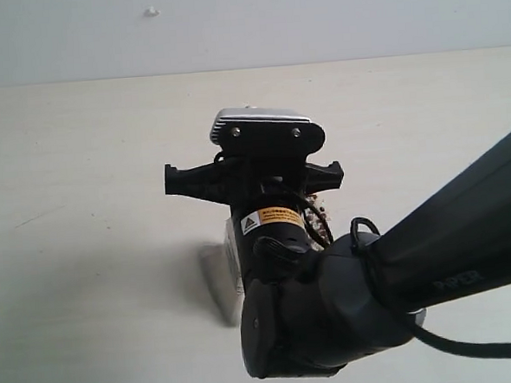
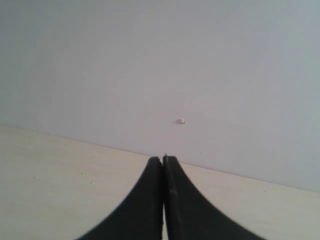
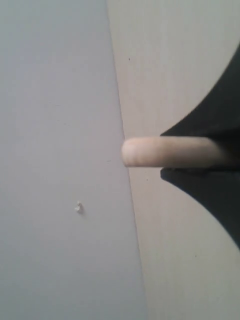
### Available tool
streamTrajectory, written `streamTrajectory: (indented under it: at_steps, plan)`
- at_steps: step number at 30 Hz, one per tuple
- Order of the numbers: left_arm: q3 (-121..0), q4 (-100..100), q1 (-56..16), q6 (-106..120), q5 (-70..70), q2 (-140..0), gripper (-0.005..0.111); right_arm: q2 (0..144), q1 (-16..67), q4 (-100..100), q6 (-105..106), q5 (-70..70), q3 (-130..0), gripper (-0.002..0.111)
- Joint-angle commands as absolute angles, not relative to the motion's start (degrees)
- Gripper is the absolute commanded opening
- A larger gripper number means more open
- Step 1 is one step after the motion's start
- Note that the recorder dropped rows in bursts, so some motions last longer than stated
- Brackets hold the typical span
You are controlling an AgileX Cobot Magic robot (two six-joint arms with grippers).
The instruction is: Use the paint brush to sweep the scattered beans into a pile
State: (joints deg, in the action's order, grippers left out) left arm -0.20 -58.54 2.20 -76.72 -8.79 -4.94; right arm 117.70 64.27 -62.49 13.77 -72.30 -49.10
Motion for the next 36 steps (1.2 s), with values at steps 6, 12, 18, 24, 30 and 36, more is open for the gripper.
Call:
streamTrajectory:
  at_steps: [6, 12, 18, 24, 30, 36]
  plan:
    - [0.00, -58.11, 2.25, -76.68, -9.12, -4.63, 0.000, 116.09, 64.24, -65.15, 31.88, -69.96, -48.30, 0.000]
    - [0.00, -58.11, 2.25, -76.68, -9.12, -4.63, 0.000, 114.33, 63.87, -61.98, 31.88, -69.96, -48.30, 0.000]
    - [0.00, -58.11, 2.25, -76.68, -9.12, -4.63, 0.000, 111.21, 63.87, -56.23, 26.20, -69.96, -48.41, 0.000]
    - [0.00, -58.11, 2.25, -76.68, -9.12, -4.63, 0.000, 107.84, 63.07, -54.05, 24.78, -69.96, -48.41, 0.000]
    - [0.00, -58.11, 2.25, -76.68, -9.12, -4.63, 0.000, 110.13, 55.05, -50.82, 4.77, -69.96, -48.41, 0.000]
    - [0.00, -58.11, 2.25, -76.68, -9.12, -4.63, 0.000, 115.29, 48.43, -46.10, -17.29, -69.96, -49.42, 0.000]
